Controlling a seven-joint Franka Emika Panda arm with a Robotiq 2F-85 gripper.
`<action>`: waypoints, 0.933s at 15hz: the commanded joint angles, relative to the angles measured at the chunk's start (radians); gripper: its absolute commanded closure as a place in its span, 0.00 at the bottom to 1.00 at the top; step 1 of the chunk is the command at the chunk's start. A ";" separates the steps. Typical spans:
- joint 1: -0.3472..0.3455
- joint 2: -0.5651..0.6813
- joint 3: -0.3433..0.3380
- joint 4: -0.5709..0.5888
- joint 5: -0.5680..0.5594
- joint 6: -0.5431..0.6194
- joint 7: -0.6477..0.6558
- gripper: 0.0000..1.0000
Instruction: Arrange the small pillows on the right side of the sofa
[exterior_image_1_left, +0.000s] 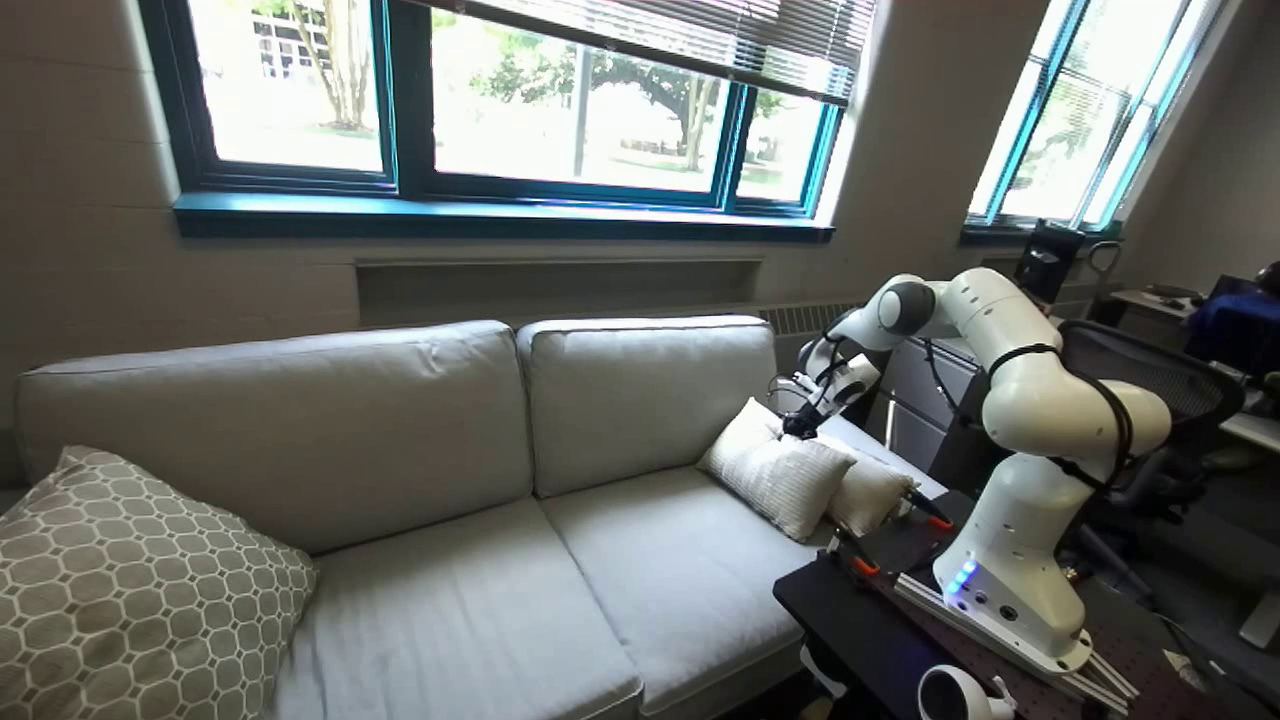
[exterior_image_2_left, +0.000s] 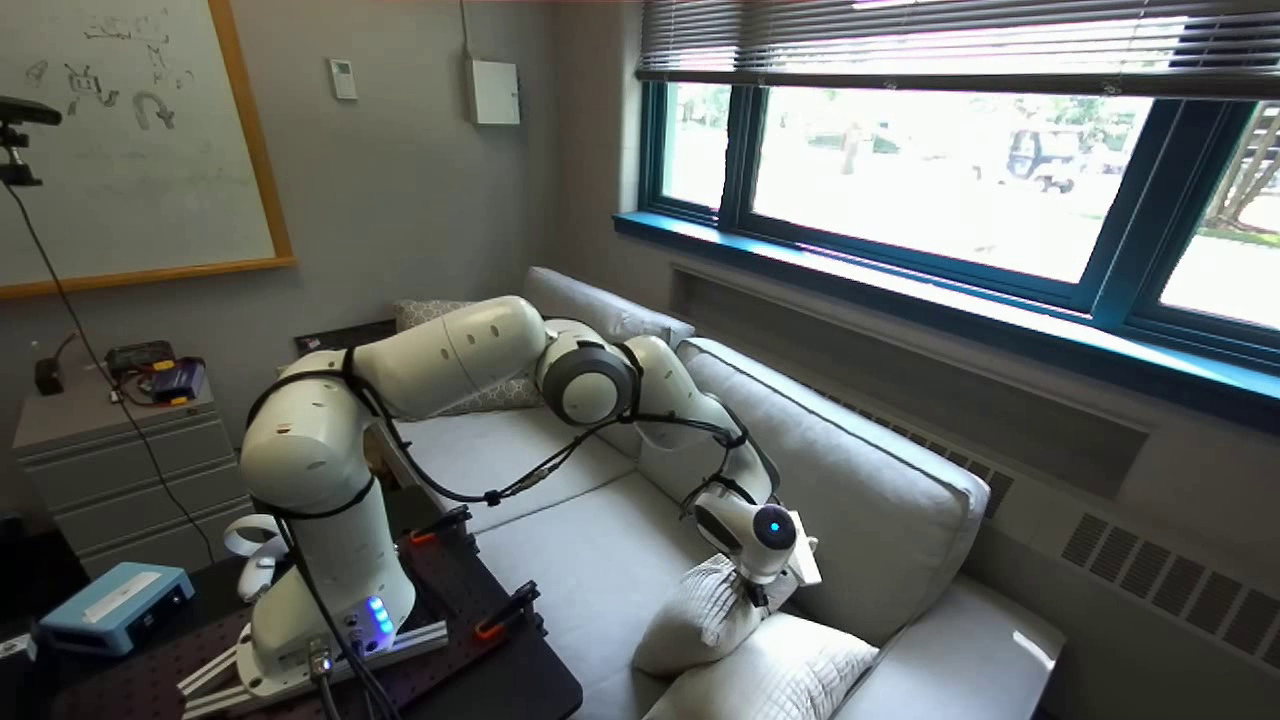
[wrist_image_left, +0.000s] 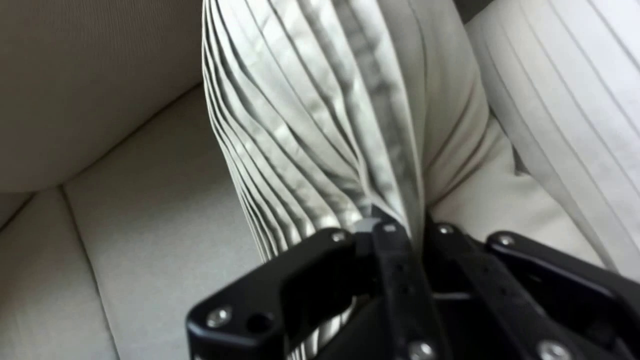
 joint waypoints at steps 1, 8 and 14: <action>0.036 -0.021 -0.031 -0.042 0.078 0.094 0.073 0.98; 0.123 -0.029 -0.109 -0.079 0.054 0.183 0.258 0.68; 0.146 -0.046 -0.141 -0.123 0.049 0.251 0.317 0.26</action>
